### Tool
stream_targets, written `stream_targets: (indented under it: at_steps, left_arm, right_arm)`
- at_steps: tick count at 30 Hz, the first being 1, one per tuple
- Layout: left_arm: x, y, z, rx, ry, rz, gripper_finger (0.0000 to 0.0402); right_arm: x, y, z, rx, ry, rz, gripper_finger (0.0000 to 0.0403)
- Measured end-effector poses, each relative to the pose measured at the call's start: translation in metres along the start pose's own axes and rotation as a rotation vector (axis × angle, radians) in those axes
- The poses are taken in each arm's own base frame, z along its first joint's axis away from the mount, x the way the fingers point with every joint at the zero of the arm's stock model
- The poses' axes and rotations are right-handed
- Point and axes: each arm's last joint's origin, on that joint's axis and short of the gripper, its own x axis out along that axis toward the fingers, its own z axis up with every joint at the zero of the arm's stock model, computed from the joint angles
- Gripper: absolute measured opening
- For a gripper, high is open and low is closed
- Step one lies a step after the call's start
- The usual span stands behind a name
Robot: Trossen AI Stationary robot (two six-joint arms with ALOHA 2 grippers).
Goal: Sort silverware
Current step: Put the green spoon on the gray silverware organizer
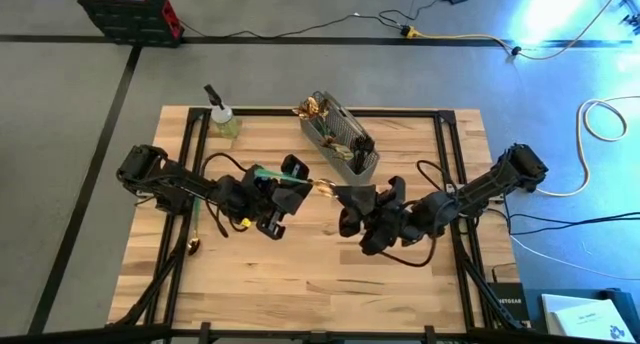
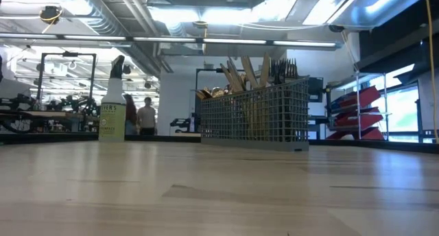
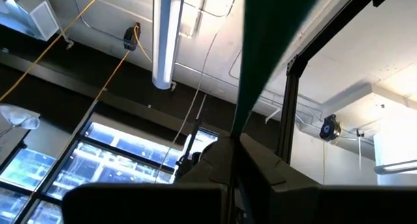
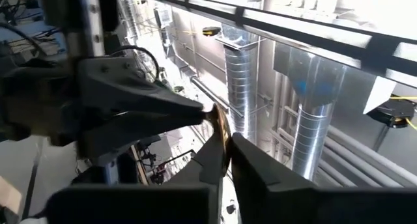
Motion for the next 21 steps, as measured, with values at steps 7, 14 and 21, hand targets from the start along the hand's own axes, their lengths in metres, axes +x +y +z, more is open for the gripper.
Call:
stream_targets:
  at_steps: [7,14,21]
  left_arm:
    - [0.0,0.0,0.0,0.001,0.001,0.0,0.0]
    - [0.0,-0.001,-0.001,0.035,0.014,-0.055,0.0015]
    - [0.0,-0.001,-0.001,0.038,0.023,-0.106,0.0104]
  right_arm:
    - [0.0,-0.002,0.0,0.05,0.002,-0.02,0.0001]
    - [0.0,-0.004,-0.001,0.075,0.011,-0.043,0.0]
    - [0.005,-0.019,0.002,0.073,0.02,-0.108,0.0]
